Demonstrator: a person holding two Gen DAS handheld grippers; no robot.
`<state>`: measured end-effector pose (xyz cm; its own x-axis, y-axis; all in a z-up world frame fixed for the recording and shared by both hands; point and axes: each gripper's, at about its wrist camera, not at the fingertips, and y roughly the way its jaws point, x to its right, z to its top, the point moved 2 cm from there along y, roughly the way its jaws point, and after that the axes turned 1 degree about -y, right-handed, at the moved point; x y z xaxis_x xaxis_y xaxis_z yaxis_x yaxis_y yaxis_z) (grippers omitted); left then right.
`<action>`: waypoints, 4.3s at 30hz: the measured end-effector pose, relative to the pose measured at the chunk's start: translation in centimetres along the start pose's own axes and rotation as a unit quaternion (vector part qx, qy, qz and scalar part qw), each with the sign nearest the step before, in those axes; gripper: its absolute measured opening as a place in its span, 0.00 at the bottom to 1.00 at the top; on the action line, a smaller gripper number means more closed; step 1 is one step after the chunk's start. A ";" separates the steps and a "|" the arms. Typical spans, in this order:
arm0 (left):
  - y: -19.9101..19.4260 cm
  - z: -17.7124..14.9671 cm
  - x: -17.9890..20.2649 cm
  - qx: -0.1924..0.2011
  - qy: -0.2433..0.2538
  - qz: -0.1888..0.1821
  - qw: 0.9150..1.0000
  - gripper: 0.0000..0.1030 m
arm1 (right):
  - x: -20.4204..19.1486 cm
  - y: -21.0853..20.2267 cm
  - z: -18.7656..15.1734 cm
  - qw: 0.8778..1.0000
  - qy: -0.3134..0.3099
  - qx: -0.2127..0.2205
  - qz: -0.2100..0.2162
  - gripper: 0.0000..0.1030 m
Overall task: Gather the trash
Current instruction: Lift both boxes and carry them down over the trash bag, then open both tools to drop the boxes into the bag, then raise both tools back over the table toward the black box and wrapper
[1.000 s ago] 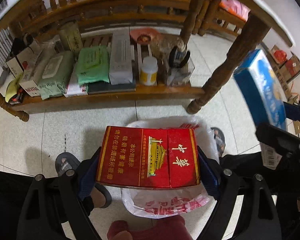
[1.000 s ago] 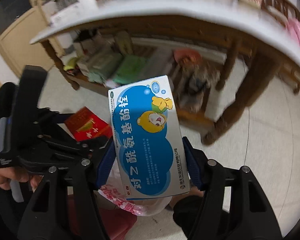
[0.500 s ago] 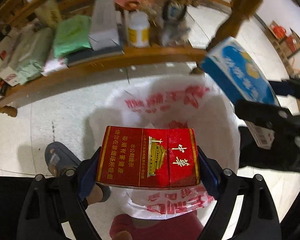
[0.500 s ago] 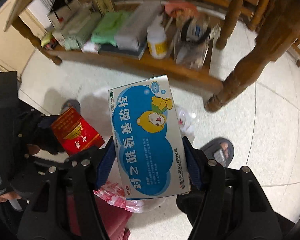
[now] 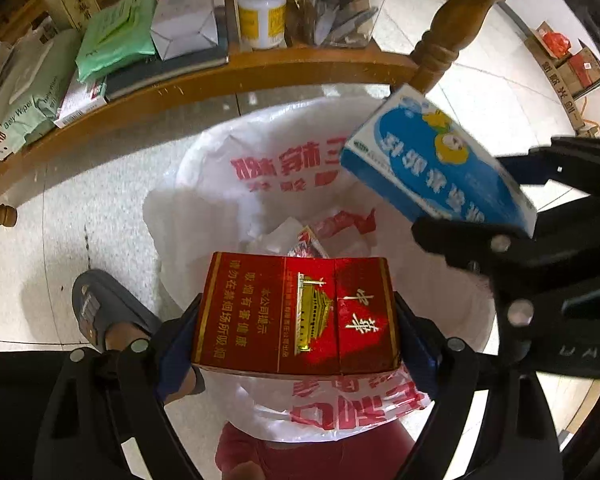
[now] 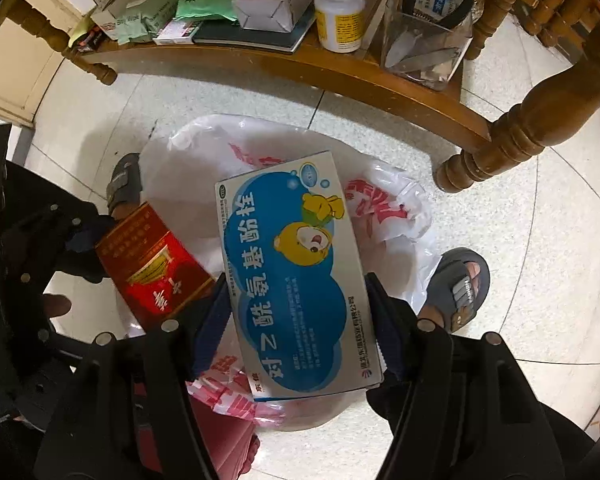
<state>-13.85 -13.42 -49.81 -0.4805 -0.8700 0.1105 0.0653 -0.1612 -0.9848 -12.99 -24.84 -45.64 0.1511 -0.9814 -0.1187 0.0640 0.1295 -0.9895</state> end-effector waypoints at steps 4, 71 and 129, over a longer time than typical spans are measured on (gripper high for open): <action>-0.6 0.1 -0.1 0.005 0.000 0.004 1.000 0.89 | 0.0 0.0 0.2 1.000 0.010 0.002 0.011 0.79; -35.8 5.1 -12.6 0.332 -0.101 0.100 0.933 0.92 | -4.4 -38.0 5.8 0.944 -0.154 0.293 0.005 0.87; -38.8 22.5 -21.1 0.287 0.156 0.125 0.937 0.92 | -9.8 -40.6 31.5 0.883 -0.414 0.210 -0.075 0.89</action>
<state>13.46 0.69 -10.94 -0.6139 -0.7501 -0.2458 0.6262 -0.2732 -0.7302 14.01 -16.00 -1.66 0.7674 -0.5749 0.2840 0.4784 0.2185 -0.8505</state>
